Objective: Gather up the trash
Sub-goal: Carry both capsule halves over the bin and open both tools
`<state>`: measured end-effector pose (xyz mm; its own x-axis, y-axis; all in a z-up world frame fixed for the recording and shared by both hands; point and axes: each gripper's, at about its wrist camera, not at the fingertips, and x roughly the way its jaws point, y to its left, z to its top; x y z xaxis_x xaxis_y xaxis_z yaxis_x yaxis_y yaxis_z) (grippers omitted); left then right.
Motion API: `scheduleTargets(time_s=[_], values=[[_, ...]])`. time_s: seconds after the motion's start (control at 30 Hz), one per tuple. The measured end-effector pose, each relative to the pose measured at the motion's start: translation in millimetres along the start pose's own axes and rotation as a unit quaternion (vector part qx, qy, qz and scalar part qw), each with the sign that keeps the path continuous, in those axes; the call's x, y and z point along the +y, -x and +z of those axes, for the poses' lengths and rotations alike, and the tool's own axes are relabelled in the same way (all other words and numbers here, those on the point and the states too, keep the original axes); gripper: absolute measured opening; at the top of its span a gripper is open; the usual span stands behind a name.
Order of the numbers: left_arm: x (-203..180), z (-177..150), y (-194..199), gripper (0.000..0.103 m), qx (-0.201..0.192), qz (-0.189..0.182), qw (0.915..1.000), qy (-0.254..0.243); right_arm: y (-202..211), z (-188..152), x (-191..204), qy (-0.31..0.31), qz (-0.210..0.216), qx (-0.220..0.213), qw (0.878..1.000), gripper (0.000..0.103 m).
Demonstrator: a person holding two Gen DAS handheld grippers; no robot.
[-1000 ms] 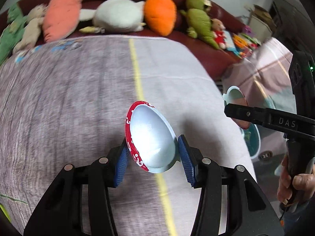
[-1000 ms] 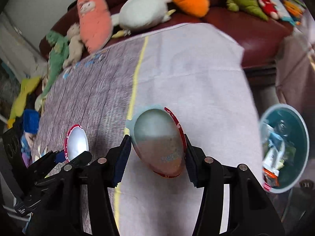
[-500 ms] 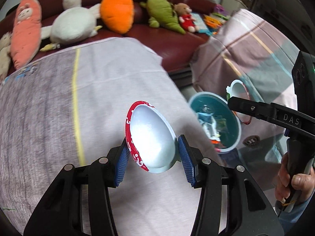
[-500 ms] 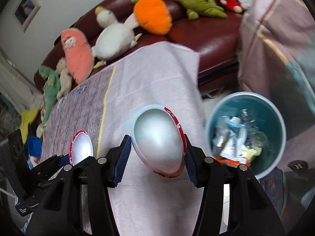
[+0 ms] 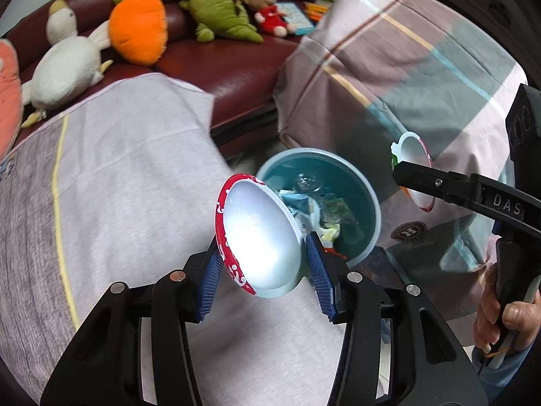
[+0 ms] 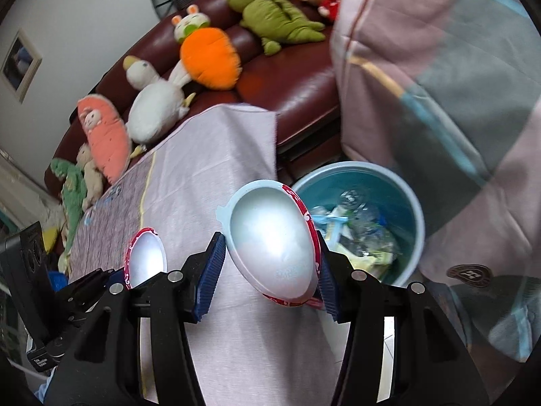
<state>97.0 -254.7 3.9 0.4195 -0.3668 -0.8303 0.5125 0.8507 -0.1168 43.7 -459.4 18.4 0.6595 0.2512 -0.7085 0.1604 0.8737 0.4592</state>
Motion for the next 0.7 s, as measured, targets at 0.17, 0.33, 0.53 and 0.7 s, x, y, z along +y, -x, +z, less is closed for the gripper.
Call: scheduleTargets(time_s=[0.17, 0.33, 0.53, 0.7], values=[[-14.2, 7.9, -17.0, 0.050, 0.009, -0.008, 0.9999, -0.012, 4.3, 3.9, -27.0, -0.023, -0.008, -0.005, 1.000, 0.050], [-27.5, 14.8, -37.6, 0.050, 0.021, -0.017, 0.9994, -0.022, 5.6, 7.0, -43.2, -0.033, -0.019, -0.008, 0.999, 0.050], [-35.3, 24.0, -60.9, 0.050, 0.033, -0.027, 0.9987, -0.027, -1.1, 12.8, -55.7, -0.042, -0.028, -0.004, 0.999, 0.050], [-45.0, 33.6, -79.9, 0.050, 0.039, -0.041, 0.9978, -0.035, -8.9, 17.7, -62.7, -0.045, -0.035, 0.001, 0.998, 0.050]])
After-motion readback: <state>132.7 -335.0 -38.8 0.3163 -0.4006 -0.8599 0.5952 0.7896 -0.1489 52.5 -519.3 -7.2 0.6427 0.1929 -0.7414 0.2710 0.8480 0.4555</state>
